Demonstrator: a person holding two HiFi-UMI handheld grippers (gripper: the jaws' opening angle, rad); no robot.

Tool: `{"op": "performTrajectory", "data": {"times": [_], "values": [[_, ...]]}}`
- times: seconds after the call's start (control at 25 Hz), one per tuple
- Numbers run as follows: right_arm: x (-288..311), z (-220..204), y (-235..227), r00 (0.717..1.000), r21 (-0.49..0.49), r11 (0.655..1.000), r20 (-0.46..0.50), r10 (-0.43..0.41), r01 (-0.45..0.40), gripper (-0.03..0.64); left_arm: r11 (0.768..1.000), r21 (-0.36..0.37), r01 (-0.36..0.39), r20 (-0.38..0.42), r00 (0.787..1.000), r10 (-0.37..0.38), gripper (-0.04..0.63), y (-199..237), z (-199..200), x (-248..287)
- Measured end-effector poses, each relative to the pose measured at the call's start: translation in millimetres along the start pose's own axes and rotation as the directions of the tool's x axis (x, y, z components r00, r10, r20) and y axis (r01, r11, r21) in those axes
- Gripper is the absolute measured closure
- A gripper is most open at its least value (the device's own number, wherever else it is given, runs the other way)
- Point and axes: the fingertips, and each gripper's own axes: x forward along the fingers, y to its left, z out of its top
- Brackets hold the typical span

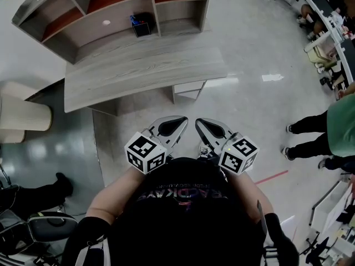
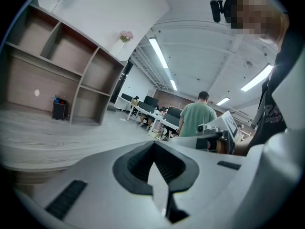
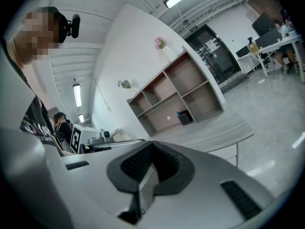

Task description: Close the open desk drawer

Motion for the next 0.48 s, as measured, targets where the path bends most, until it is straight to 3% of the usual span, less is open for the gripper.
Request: {"op": "performTrajectory", "data": {"times": [0.48], "values": [[-2.4,-3.2,4.0,1.0,-0.003,1.0,-0.002,0.009,-0.009,0.6,1.0,0.002,-0.007,0.008,1.0,0.007,0.584,-4.0,-2.8,-3.8]]}}
